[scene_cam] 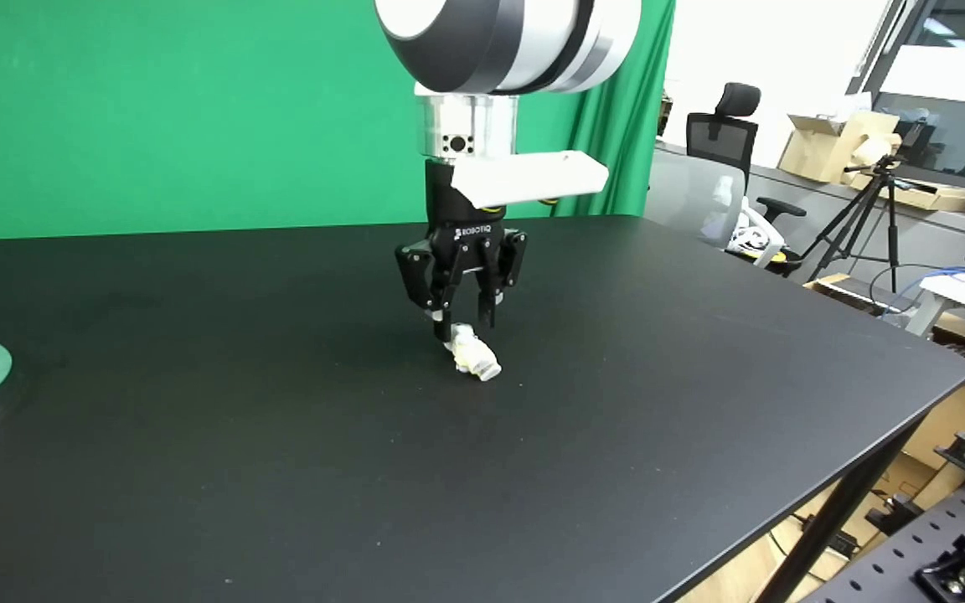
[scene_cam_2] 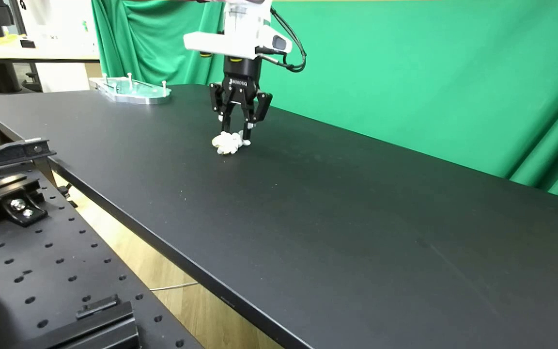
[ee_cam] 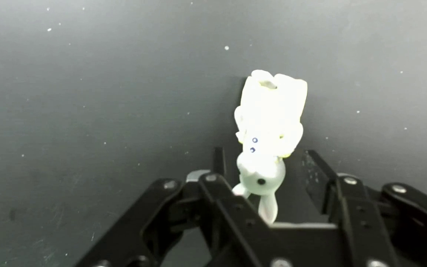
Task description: Move the paper to the left
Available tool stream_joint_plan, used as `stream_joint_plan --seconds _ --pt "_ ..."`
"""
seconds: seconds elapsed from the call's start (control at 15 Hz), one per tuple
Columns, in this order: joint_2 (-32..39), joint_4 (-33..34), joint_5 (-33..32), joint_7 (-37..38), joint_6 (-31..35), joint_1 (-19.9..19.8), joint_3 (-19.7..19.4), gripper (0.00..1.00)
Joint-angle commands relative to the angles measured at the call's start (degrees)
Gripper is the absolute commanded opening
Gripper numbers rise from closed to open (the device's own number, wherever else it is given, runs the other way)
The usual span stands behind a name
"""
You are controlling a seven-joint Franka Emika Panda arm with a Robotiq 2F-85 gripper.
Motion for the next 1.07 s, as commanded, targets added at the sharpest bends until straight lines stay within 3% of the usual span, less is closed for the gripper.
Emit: stream_joint_plan --seconds 0.0,0.2,0.33,0.67,0.8,1.0 --pt "-3.1 -2.1 0.2 1.9 1.1 -0.2 -0.2 0.87" --pt "-4.7 -3.0 -0.7 2.8 2.2 0.6 -0.6 1.00" --pt "-5.8 -3.3 -2.0 3.2 3.1 1.0 -1.1 1.00" --pt "-10.4 -5.5 -13.8 10.4 7.0 4.9 -4.8 1.00" --pt "-11.9 -6.2 -13.6 10.1 7.2 4.2 -3.6 1.00" --pt "-13.6 -7.1 -7.5 4.7 6.5 1.7 -0.2 1.00"
